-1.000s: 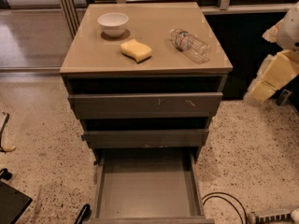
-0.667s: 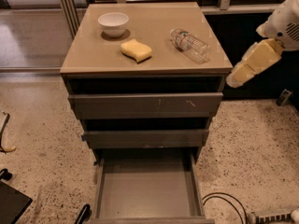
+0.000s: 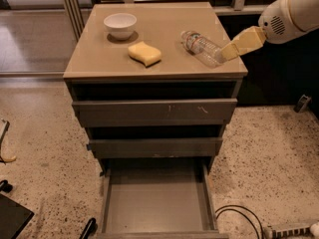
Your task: Place water bottle into bottom drawer
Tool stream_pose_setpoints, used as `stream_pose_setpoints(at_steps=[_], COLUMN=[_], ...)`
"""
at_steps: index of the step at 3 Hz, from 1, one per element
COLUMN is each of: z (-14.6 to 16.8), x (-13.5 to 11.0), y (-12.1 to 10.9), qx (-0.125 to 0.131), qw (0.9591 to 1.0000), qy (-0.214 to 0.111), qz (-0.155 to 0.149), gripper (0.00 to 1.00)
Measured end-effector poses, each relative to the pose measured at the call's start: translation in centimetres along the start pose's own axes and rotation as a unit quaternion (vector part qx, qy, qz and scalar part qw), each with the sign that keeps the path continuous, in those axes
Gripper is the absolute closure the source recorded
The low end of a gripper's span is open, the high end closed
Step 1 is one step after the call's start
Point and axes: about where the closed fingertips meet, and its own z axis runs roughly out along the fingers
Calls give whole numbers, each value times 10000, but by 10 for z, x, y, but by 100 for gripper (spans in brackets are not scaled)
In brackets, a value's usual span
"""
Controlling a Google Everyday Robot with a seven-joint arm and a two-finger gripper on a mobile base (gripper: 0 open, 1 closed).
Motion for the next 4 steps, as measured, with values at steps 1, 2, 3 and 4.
stream_pose_setpoints(at_steps=[1,2,3,4], z=[0,4,31,76], x=[0,0,-7,-17], y=[0,-3,-15,-38], qx=[0,-7,-30,-58], qw=[10000,9999,9991,9978], qy=[-1,-98,-357,-555], qz=[1,133,206,367], gripper=[0,0,0,0])
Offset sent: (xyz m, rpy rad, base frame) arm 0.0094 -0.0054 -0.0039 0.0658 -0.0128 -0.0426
